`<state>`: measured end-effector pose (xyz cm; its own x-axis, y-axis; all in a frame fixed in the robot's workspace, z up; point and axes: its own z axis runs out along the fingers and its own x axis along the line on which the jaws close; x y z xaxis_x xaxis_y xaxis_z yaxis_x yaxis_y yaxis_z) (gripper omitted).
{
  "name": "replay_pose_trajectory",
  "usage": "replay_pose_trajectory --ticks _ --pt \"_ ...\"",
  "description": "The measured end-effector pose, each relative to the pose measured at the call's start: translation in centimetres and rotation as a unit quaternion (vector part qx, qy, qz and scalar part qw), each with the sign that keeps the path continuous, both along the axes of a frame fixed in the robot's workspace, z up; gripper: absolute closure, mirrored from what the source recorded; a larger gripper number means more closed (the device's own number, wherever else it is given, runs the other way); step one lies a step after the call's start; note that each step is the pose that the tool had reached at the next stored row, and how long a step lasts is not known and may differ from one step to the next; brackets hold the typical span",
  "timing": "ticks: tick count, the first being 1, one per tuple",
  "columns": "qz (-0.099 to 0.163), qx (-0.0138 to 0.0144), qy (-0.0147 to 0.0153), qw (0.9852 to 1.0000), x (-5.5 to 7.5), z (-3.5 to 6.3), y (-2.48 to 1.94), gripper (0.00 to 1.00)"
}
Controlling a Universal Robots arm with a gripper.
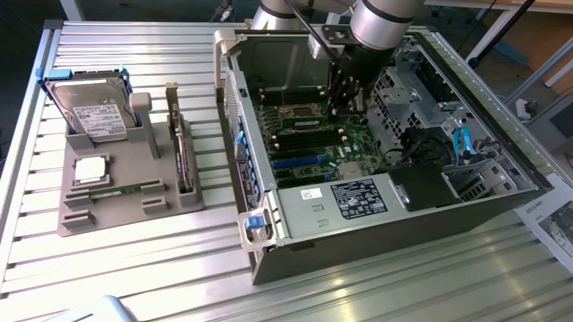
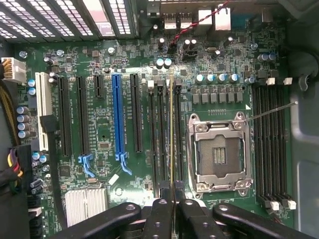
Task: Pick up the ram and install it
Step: 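Insert the ram into the slot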
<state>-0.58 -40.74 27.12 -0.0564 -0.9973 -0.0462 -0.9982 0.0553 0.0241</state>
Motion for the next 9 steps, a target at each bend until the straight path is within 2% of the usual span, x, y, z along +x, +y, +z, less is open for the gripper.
replay_pose_trajectory --ticks 9 --pt "-0.002 0.0000 0.0000 1.0000 0.00 -0.73 0.00 0.88"
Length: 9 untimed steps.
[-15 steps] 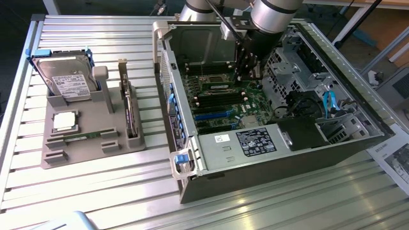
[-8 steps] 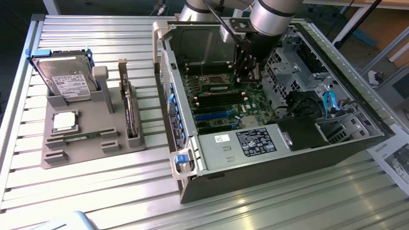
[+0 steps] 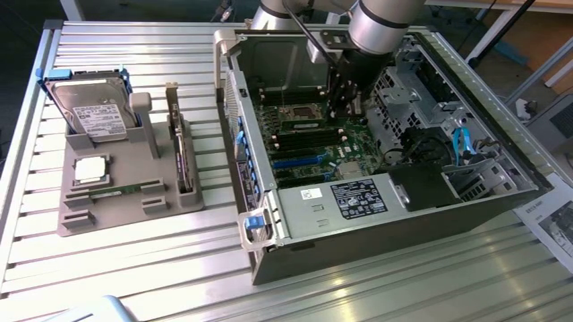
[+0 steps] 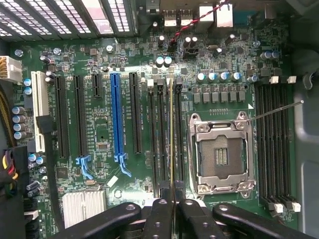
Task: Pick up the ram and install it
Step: 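Insert the ram into the slot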
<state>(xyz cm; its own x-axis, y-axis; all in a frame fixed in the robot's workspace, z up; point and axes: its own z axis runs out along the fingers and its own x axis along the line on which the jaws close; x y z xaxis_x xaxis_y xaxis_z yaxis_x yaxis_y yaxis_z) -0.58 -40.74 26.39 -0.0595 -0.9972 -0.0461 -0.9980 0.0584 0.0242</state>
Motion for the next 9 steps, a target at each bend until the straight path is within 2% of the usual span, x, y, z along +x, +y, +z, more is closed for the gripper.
replay_pose_trajectory --ticks 9 --pt "-0.002 0.0001 0.0000 1.0000 0.00 -1.15 0.00 0.88"
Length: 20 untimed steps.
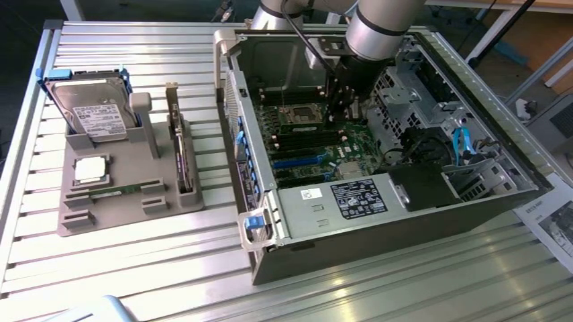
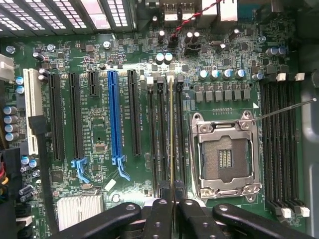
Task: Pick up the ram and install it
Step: 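Insert the ram into the slot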
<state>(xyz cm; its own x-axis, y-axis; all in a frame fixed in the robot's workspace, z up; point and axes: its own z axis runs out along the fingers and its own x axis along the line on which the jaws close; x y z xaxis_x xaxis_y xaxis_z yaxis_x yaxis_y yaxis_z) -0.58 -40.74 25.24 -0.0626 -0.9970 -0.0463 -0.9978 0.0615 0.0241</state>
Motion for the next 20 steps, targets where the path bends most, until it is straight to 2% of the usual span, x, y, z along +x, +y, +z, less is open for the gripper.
replay_pose_trajectory --ticks 7,12,20 --pt "0.000 0.0000 0.0000 1.0000 0.00 -0.26 0.00 0.88" --pt "0.000 0.0000 0.0000 1.0000 0.00 -0.26 -0.15 0.88" --pt "0.000 0.0000 0.0000 1.0000 0.03 -0.26 -0.80 0.88"
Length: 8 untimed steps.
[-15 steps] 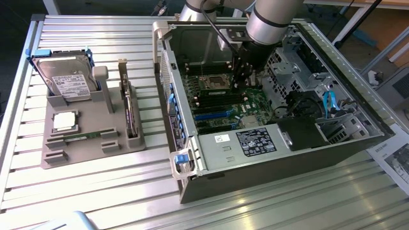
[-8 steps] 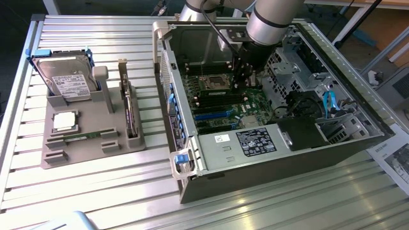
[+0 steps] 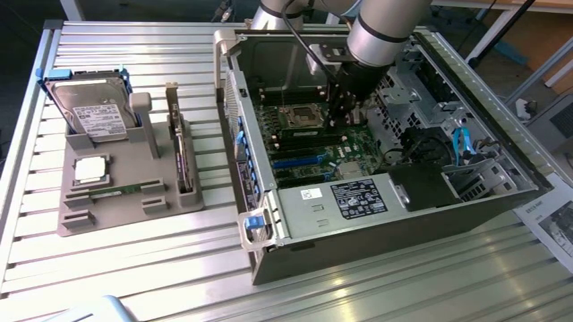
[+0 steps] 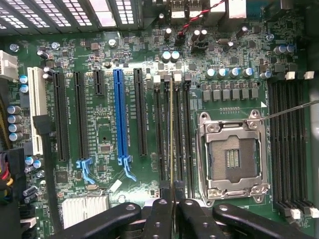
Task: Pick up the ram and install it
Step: 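Insert the ram into the slot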
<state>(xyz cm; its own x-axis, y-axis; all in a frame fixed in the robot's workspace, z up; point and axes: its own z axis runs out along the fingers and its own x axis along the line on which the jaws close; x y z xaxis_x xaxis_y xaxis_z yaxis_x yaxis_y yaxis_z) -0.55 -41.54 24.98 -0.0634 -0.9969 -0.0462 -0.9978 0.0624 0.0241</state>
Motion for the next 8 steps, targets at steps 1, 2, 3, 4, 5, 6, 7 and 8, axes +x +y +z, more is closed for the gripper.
replay_pose_trajectory --ticks 1,2,3,4,5,6,7,8 --pt "0.000 0.0000 0.0000 1.0000 0.00 0.00 -0.05 0.88" --pt "0.000 0.0000 0.0000 1.0000 0.00 0.00 -0.11 0.88" --pt "0.000 0.0000 0.0000 1.0000 0.01 0.00 -0.17 0.88" --pt "0.000 0.0000 0.0000 1.0000 0.01 0.00 -0.22 0.88" --pt "0.000 0.0000 0.0000 1.0000 0.01 0.00 -0.28 0.88" --pt "0.000 0.0000 0.0000 1.0000 0.01 0.00 -0.29 0.88" --pt "0.000 0.0000 0.0000 1.0000 0.01 0.00 -0.29 0.88" --pt "0.000 0.0000 0.0000 1.0000 0.01 0.00 -0.30 0.88"
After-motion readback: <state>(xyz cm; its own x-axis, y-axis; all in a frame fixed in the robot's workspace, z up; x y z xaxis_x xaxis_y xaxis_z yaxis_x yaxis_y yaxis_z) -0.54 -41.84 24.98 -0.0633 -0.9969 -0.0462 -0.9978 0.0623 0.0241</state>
